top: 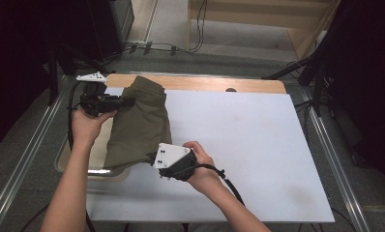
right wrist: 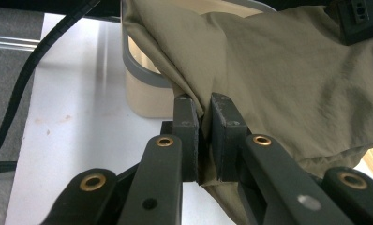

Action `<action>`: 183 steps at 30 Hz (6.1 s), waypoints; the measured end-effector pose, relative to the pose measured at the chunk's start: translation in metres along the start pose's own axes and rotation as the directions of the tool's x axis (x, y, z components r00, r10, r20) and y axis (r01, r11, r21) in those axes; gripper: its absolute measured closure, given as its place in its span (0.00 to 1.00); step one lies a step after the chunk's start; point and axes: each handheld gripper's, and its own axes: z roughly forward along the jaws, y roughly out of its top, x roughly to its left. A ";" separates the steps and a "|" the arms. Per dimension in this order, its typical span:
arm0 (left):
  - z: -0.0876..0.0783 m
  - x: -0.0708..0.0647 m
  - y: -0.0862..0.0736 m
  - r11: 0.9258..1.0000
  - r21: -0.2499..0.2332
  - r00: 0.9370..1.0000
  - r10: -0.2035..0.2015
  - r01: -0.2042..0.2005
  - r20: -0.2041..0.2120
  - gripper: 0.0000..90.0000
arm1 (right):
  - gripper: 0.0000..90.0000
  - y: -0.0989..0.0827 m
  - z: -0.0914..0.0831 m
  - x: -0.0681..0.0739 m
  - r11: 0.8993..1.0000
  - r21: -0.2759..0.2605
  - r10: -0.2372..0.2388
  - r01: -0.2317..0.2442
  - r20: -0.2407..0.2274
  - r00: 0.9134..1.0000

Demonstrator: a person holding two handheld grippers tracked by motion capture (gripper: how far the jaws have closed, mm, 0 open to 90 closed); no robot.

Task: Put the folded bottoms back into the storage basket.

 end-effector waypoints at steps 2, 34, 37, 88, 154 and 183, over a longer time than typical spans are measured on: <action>-0.001 0.001 0.000 1.000 -0.002 1.000 -0.001 0.001 -0.002 0.87 | 0.88 0.001 0.001 0.000 1.000 -0.003 -0.002 0.002 -0.001 1.000; -0.039 0.024 -0.008 0.999 -0.033 0.999 -0.016 0.014 -0.050 0.87 | 0.88 0.042 0.038 0.010 0.998 -0.024 -0.053 0.052 -0.021 0.998; -0.041 0.027 -0.010 0.999 -0.030 0.998 -0.023 0.021 -0.056 0.87 | 0.88 0.046 0.041 0.011 0.998 -0.021 -0.057 0.057 -0.022 0.998; -0.062 0.056 -0.020 0.999 0.029 0.994 0.030 -0.027 -0.105 0.87 | 0.88 0.073 0.093 0.022 1.000 -0.026 0.001 -0.003 -0.071 0.997; -0.019 -0.077 -0.050 0.979 -0.059 0.972 0.200 -0.194 0.121 0.00 | 0.01 -0.056 -0.047 -0.036 0.949 -0.082 0.295 -0.304 -0.108 0.949; 0.003 -0.115 -0.081 0.968 -0.027 0.957 0.251 -0.250 0.146 0.00 | 0.01 -0.144 -0.133 -0.042 0.889 -0.123 0.453 -0.441 0.087 0.887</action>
